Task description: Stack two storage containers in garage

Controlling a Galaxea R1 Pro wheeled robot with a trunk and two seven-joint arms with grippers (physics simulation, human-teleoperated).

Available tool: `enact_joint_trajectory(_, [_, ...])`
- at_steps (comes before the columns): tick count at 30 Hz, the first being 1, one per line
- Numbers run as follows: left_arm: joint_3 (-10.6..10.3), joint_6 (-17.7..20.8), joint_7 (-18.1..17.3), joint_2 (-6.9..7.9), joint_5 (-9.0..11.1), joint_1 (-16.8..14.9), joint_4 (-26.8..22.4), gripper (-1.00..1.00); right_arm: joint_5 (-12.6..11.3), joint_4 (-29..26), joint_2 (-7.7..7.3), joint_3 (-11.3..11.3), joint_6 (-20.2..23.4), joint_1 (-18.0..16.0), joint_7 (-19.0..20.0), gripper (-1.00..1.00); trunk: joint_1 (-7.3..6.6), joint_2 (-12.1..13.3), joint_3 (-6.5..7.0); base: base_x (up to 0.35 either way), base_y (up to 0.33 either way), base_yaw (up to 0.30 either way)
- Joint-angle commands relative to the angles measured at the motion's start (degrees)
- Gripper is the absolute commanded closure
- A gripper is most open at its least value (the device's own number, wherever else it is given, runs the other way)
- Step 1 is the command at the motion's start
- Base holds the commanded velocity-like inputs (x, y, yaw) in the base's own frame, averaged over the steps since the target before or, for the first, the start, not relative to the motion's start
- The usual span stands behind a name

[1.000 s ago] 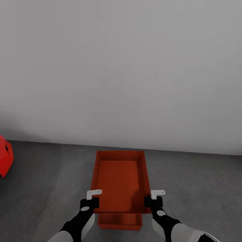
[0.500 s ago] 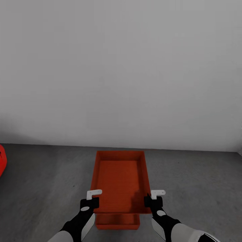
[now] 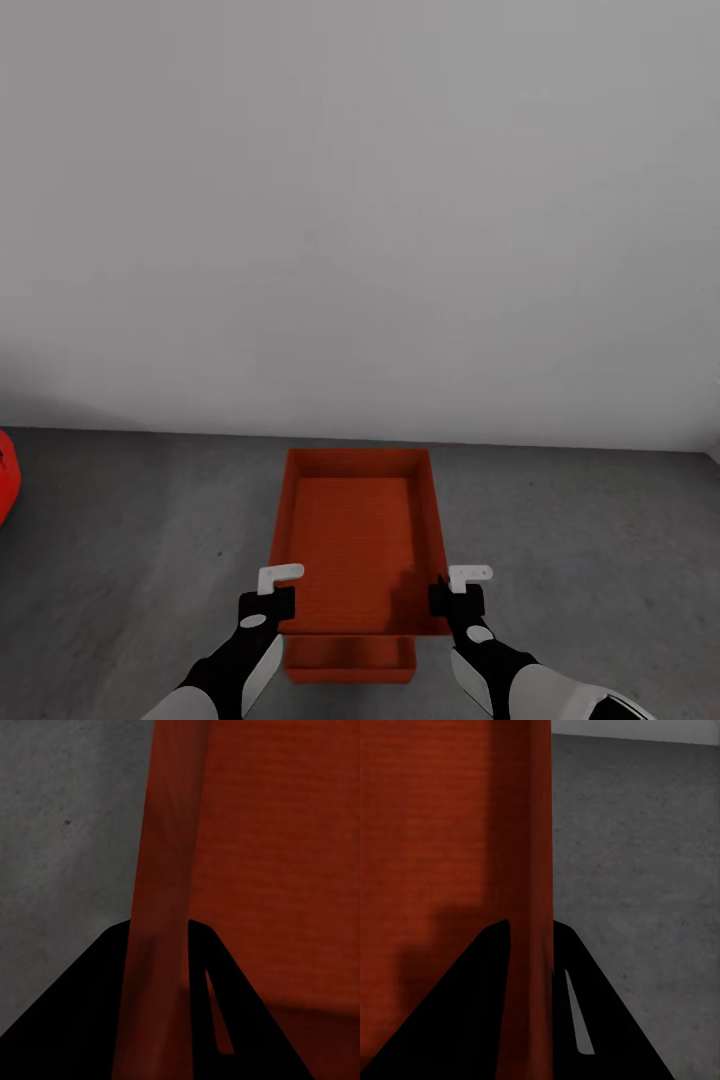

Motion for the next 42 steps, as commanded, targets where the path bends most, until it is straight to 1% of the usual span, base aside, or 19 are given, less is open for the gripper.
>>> enact_joint_trajectory(1, [1.9,0.0,0.6,2.64,0.4,-0.1,-0.1,1.00,-0.5,0.0,-0.30,-2.5,-0.4,0.0,0.1,1.00,0.01,-0.1,-0.07,0.000,0.000,0.000])
enact_joint_trajectory(7, [1.9,0.0,0.6,2.64,0.4,-0.1,-0.1,1.00,-0.5,0.0,-0.31,-2.5,-0.3,0.0,0.1,1.00,0.01,-0.1,-0.36,0.000,0.000,0.000])
enact_joint_trajectory(31, [1.9,0.0,0.6,2.63,0.4,-0.1,-0.1,1.00,-0.4,0.0,-0.33,-2.5,-0.3,0.0,0.1,1.00,0.01,-0.1,-2.48,0.000,0.000,0.000])
enact_joint_trajectory(42, [1.9,0.0,0.6,2.65,0.4,-0.1,-0.1,1.00,-0.4,0.0,-0.32,-2.5,-0.3,0.0,0.1,1.00,0.01,-0.1,-2.58,0.000,0.000,0.000])
